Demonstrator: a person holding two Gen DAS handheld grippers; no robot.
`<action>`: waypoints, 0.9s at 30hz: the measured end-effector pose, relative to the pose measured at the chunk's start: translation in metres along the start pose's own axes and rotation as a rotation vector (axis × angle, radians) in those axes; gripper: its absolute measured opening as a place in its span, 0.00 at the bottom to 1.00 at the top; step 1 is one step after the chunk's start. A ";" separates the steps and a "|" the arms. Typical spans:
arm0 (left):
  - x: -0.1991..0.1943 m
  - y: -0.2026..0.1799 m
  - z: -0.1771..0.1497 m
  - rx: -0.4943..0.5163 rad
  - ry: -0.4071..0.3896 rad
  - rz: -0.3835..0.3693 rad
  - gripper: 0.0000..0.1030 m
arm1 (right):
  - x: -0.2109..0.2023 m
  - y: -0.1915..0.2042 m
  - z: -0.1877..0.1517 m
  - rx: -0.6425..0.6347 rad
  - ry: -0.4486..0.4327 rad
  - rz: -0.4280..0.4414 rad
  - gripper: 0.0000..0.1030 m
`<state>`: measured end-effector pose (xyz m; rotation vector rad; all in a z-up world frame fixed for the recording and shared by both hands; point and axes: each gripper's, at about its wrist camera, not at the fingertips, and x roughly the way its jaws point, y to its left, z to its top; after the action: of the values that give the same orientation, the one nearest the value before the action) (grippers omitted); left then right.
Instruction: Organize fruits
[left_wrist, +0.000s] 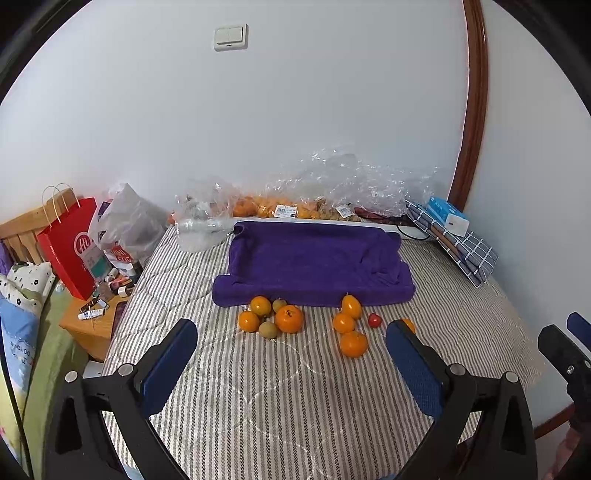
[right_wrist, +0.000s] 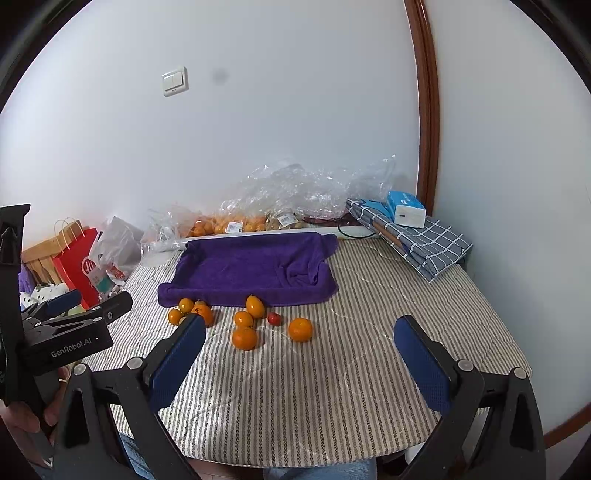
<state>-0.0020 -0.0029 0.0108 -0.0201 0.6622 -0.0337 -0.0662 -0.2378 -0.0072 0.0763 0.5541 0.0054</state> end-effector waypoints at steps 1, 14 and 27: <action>-0.001 0.000 0.000 0.001 -0.003 0.000 1.00 | 0.000 0.000 0.000 0.001 -0.002 0.000 0.98; -0.004 -0.002 -0.006 -0.026 -0.015 -0.007 1.00 | -0.001 -0.003 -0.003 0.003 -0.002 -0.006 0.98; -0.008 -0.007 -0.006 -0.018 -0.025 -0.002 1.00 | -0.001 -0.011 -0.003 0.021 -0.006 -0.014 0.98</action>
<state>-0.0126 -0.0099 0.0115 -0.0387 0.6378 -0.0294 -0.0693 -0.2486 -0.0101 0.0925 0.5483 -0.0147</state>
